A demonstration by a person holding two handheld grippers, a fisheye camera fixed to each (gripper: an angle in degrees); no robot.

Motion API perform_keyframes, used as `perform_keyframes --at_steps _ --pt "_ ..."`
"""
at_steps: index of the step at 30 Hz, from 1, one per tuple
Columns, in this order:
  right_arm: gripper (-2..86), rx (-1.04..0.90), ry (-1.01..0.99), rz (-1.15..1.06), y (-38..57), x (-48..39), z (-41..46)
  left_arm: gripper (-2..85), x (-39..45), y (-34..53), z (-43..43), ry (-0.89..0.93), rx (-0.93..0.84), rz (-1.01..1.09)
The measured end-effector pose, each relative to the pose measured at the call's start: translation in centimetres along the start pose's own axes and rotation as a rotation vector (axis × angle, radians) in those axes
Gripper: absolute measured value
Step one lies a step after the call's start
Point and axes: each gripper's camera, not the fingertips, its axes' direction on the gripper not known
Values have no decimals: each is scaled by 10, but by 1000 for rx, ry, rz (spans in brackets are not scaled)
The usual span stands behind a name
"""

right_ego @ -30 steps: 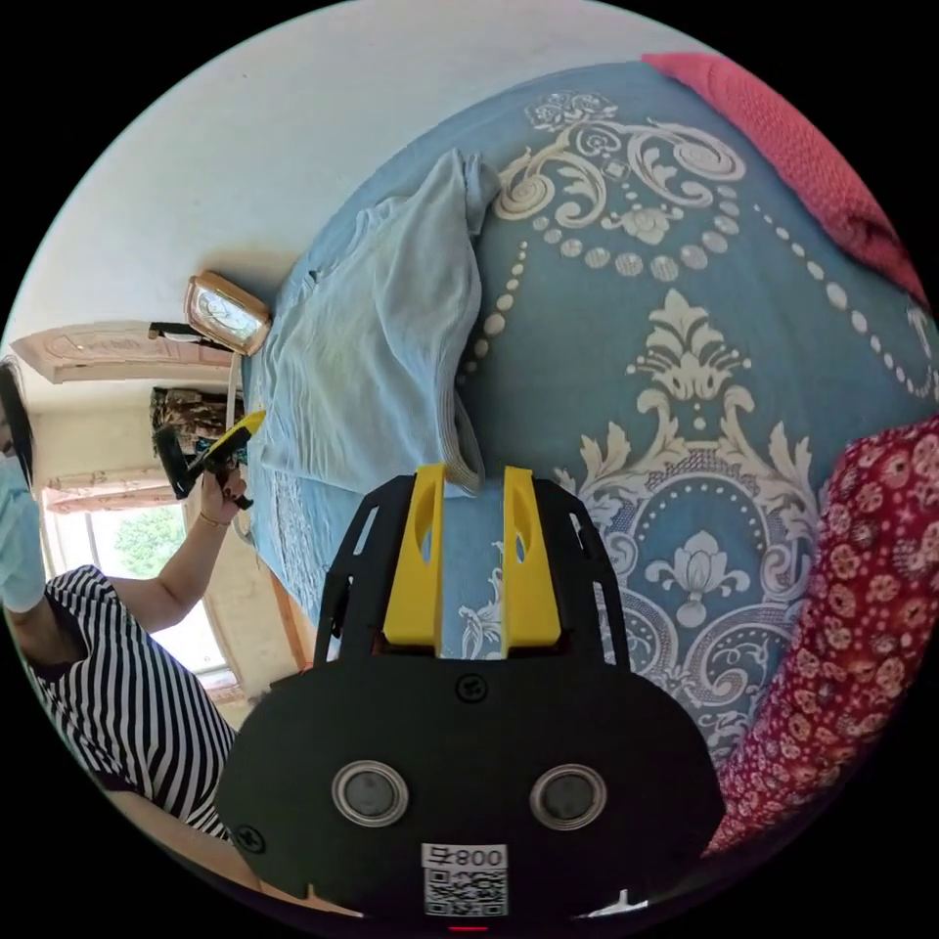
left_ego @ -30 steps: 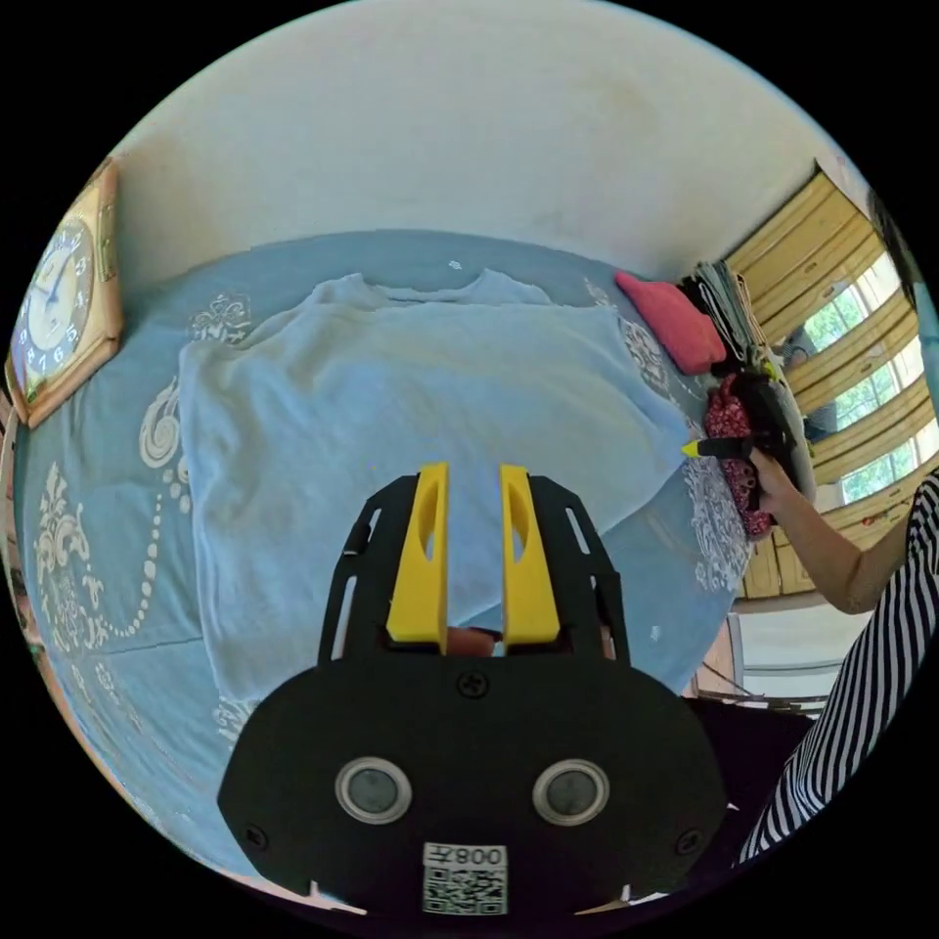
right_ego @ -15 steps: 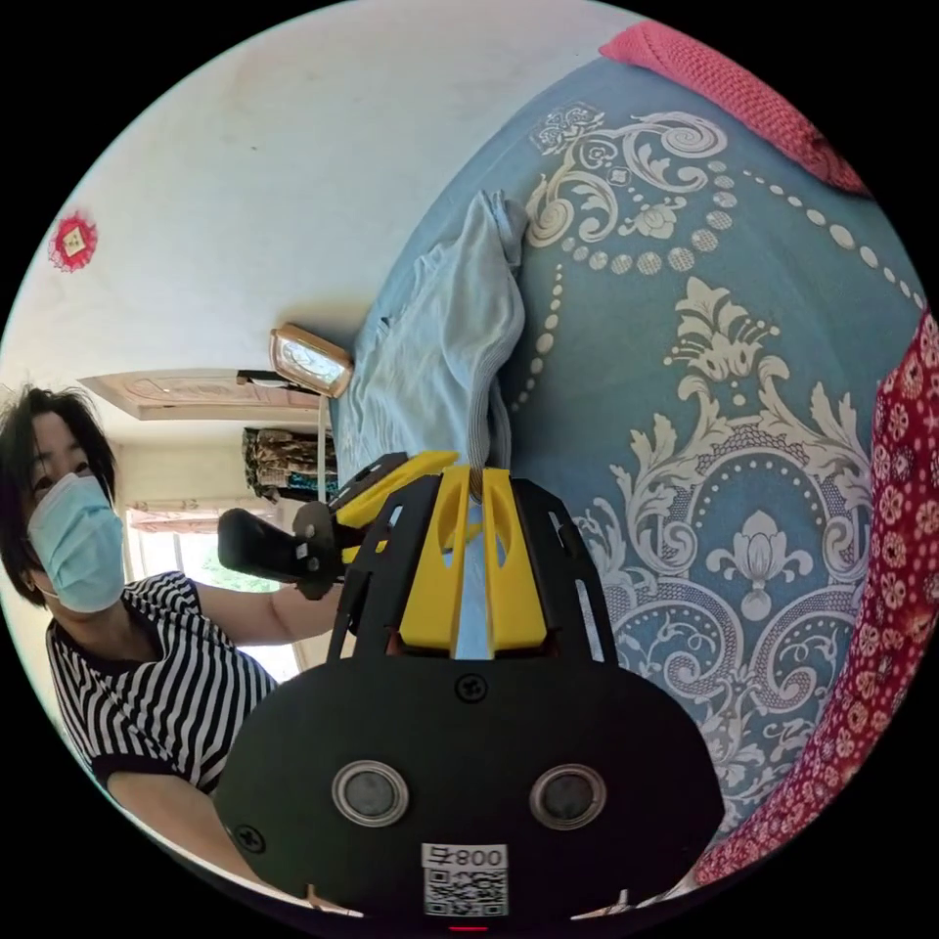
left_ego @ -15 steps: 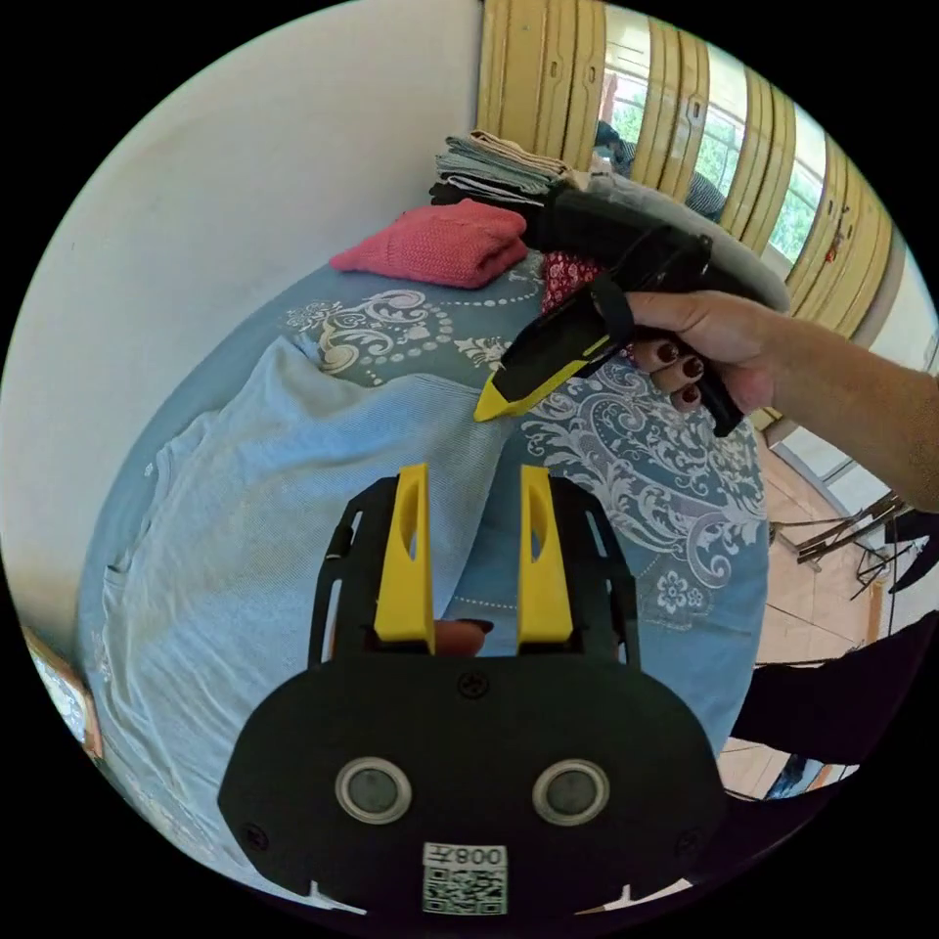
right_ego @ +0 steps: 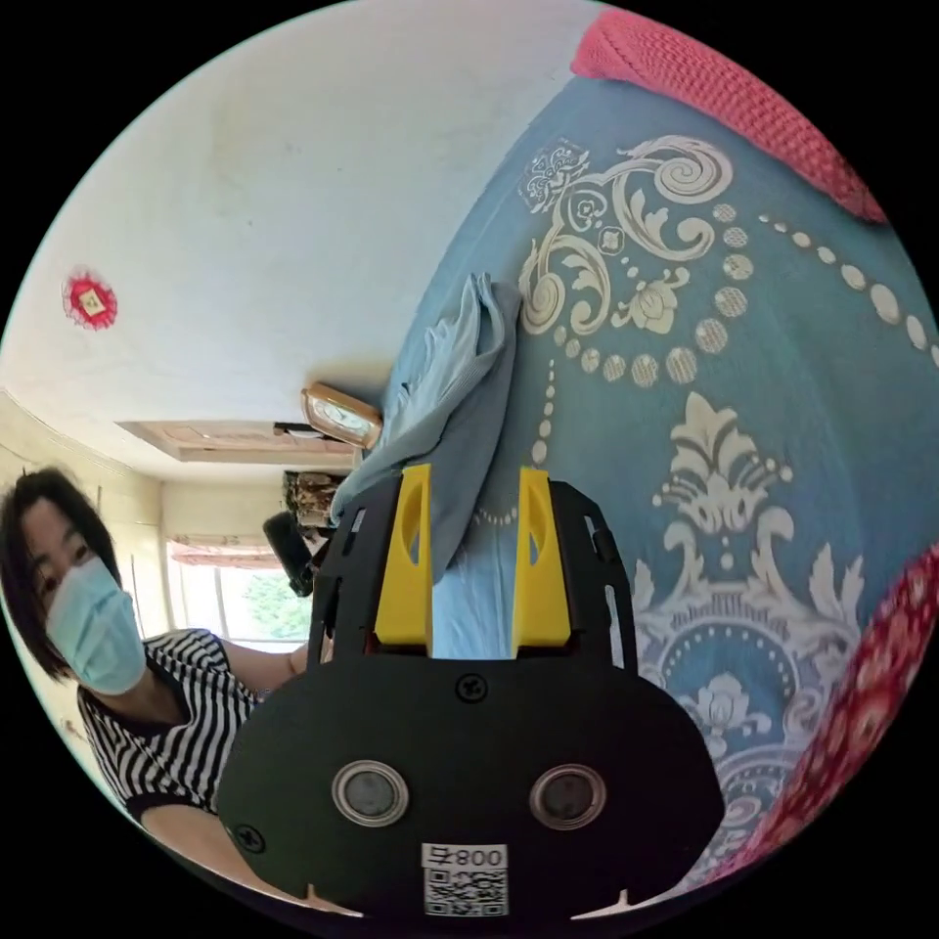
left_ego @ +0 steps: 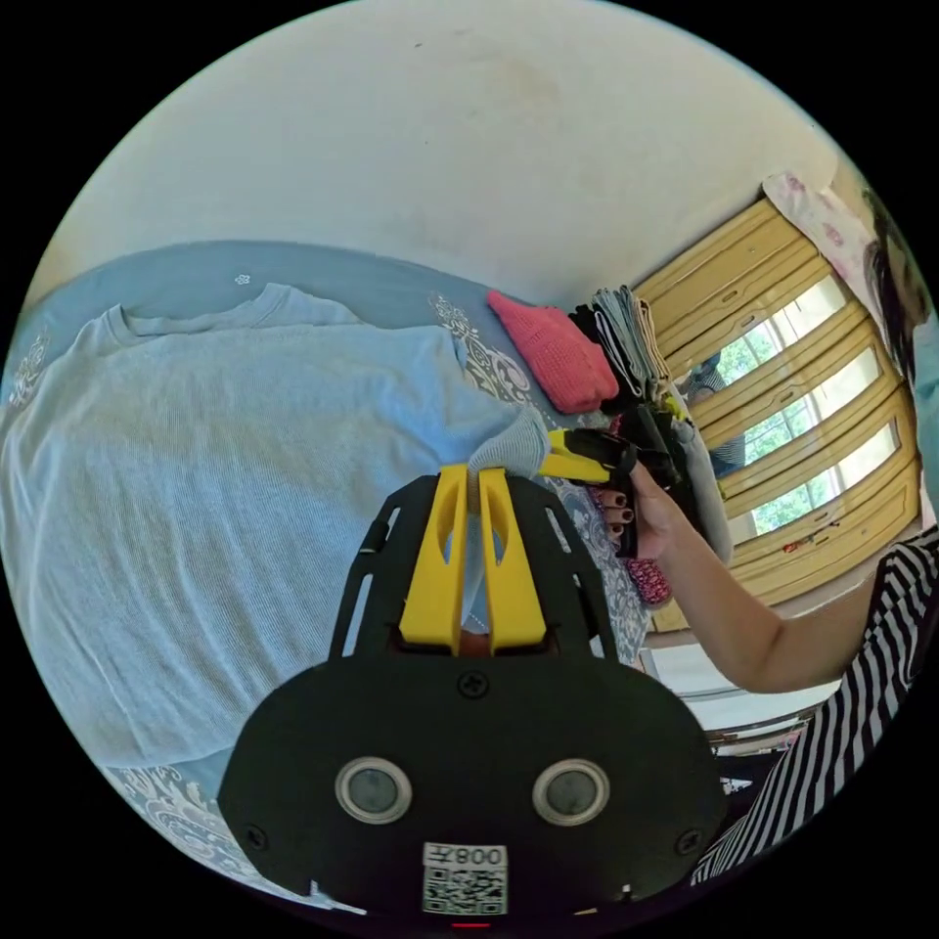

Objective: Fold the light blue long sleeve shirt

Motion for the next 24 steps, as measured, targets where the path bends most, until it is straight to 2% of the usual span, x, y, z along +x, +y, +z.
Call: perform_keyframes --at_steps 5,8,17,24 --pt "111 30 -81 46 -42 3 33 21 0 16 15 -14 -28 52" --pt "117 24 -71 65 -59 -1 55 21 1 26 24 -17 -44 91" --pt "63 -38 -13 41 -97 -36 127 20 -2 57 51 7 -155 209" --pt "50 -18 -26 29 -103 -63 163 20 -25 81 40 40 -137 192"
